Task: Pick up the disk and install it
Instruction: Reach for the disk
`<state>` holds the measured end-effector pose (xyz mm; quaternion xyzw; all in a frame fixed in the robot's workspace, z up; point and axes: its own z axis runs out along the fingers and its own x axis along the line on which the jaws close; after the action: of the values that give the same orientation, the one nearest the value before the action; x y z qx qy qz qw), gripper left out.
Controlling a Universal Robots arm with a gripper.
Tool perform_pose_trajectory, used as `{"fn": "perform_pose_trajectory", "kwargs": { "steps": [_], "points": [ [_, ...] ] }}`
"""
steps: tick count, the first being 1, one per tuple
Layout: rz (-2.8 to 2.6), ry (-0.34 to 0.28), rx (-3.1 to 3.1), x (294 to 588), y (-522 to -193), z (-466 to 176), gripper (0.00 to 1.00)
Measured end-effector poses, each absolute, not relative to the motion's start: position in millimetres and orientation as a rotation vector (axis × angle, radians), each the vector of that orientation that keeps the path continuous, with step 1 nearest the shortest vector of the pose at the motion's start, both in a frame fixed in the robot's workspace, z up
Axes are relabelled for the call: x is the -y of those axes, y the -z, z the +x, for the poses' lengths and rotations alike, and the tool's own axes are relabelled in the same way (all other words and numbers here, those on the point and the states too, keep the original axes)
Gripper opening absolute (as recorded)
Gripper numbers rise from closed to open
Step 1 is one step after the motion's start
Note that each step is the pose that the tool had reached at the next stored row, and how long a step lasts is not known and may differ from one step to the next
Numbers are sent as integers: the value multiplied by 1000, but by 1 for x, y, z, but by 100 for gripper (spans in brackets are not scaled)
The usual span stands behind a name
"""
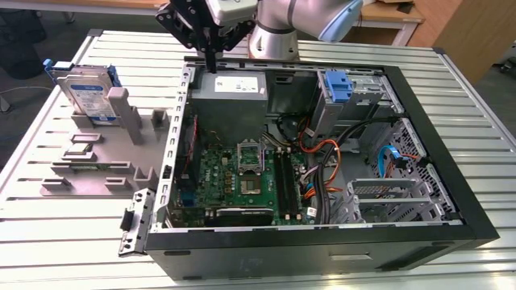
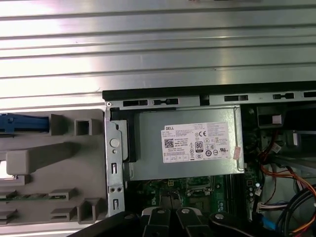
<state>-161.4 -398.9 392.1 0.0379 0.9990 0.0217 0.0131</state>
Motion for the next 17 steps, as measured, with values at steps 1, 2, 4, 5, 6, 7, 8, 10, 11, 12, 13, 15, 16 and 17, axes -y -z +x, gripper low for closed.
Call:
{"fn": "perform_pose_trajectory", "kwargs": {
  "steps": [1, 2, 4, 5, 6, 7, 8, 10, 11, 12, 13, 15, 16, 17],
  "points": [
    [118, -68, -3112, 399, -392, -163, 10],
    [118, -68, -3112, 399, -392, -164, 10],
    [118, -68, -3112, 399, -392, -168, 10],
    [118, -68, -3112, 399, -392, -169, 10],
    [118, -68, -3113, 399, -392, -171, 10],
    [118, -68, -3113, 399, -392, -173, 10],
    [118, -68, -3112, 399, -392, -175, 10],
    [118, -68, -3112, 399, -392, -178, 10],
    [118, -68, -3112, 399, -392, -179, 10],
    [118, -68, -3113, 399, -392, -181, 10],
    [118, -68, -3112, 399, -391, -183, 10],
    [118, -68, -3112, 399, -391, -187, 10],
    [118, -68, -3112, 399, -391, -189, 10],
    [118, -68, -3112, 399, -391, -191, 10]
  ]
}}
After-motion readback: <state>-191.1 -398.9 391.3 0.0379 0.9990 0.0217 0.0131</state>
